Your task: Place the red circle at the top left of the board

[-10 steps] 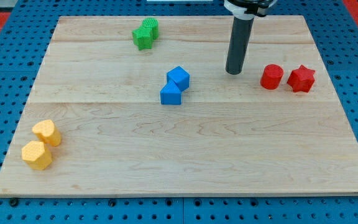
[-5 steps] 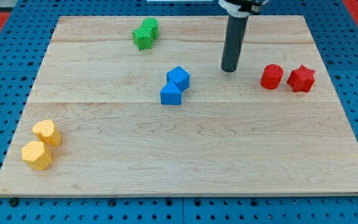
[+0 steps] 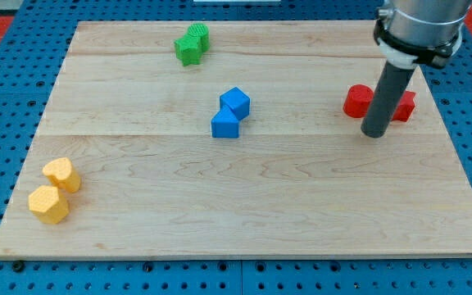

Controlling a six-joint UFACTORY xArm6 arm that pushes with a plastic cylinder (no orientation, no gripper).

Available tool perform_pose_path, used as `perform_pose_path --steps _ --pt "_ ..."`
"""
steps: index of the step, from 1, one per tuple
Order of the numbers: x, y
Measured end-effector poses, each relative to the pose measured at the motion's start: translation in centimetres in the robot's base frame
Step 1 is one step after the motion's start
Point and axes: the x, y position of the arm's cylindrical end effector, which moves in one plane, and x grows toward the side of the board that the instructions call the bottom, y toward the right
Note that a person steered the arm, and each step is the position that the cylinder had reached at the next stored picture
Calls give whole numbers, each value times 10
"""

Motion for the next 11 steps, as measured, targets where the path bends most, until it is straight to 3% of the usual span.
perform_pose_path --steps 2,5,7,9,11 --pt "-66 -21" --pt "-134 -8" --pt "-170 -140" --pt "-233 -188" --pt "-218 -252"
